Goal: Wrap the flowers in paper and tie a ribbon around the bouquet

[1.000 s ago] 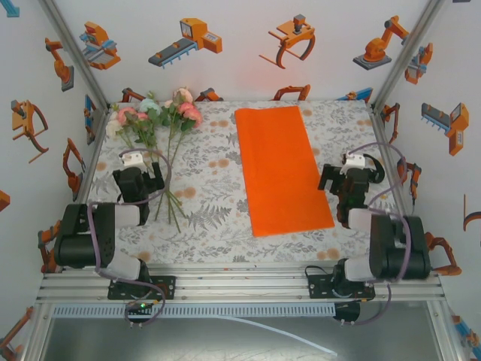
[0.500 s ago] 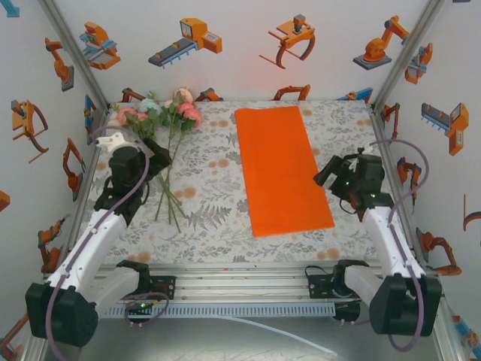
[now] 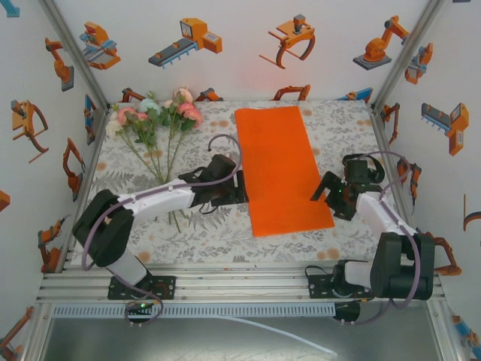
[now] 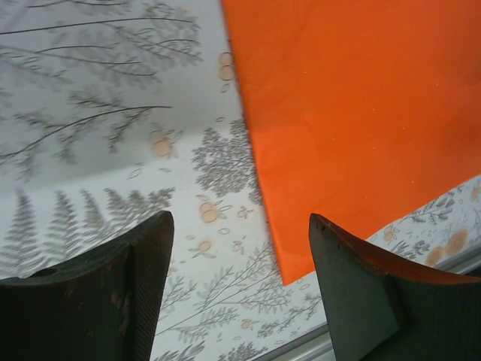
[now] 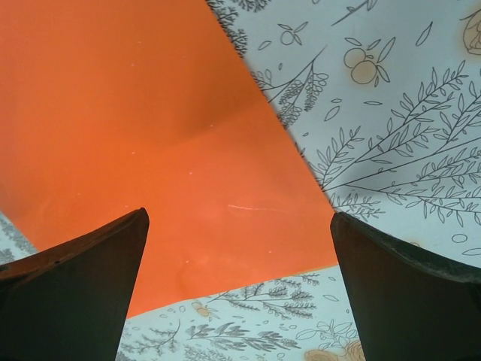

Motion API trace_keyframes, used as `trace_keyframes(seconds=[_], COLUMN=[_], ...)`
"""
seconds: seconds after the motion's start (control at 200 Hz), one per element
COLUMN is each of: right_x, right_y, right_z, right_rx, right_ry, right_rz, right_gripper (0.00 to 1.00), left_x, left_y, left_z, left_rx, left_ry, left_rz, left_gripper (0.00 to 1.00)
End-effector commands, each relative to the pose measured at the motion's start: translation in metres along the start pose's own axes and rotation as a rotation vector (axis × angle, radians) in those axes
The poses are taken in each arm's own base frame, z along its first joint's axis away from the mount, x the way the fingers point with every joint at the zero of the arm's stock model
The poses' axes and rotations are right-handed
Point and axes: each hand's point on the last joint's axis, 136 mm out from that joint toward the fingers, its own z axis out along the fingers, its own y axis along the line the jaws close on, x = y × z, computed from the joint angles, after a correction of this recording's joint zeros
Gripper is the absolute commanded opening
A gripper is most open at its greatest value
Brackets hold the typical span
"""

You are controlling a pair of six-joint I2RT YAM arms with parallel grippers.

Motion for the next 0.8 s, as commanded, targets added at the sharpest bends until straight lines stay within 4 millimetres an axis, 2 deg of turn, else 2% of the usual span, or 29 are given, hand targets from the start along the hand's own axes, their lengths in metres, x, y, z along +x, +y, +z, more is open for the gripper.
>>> trace_keyframes(seconds=[0.0,0.13,0.24,0.38,0.641,0.691,0.796], right_x=[0.003,0.007,0.01,0.018,0.019,0.015,0.002], right_y=[-0.009,-0.01,-0.007,0.006,0.027,0.02,-0.011], right_z=[0.007,0.012,0.016,0.023,0.012,0.009,-0.001], right_rx=[0.036,0.032,0.011,-0.079,-0.197,-0.15,0.023], right_ry=[0.003,0.021,0.038,0.08,0.077,0.052,-0.054], right_rz=[-0.007,-0.008,-0.003,0.023,0.055,0.06,0.052], right_gripper=[0.98,0.98,0.98,0.97,0.97,0.97,0.99], left_x=[0.0,0.003,0.012,0.024,0.036,0.037,0.037], left_y=[-0.02,-0.031,-0.032,-0.031,-0.031,-0.03,-0.026], left_z=[0.008,0.02,0.034,0.047,0.063,0.065,0.064], left_rx=[0.069,0.111,0.118,0.125,0.132,0.125,0.11], left_ry=[0.033,0.057,0.102,0.156,0.219,0.225,0.22], left_rz=[0.019,0.006,-0.006,-0.032,-0.052,-0.055,-0.057], left_gripper=[0.67,0.67,0.67,0.66,0.63,0.63,0.63])
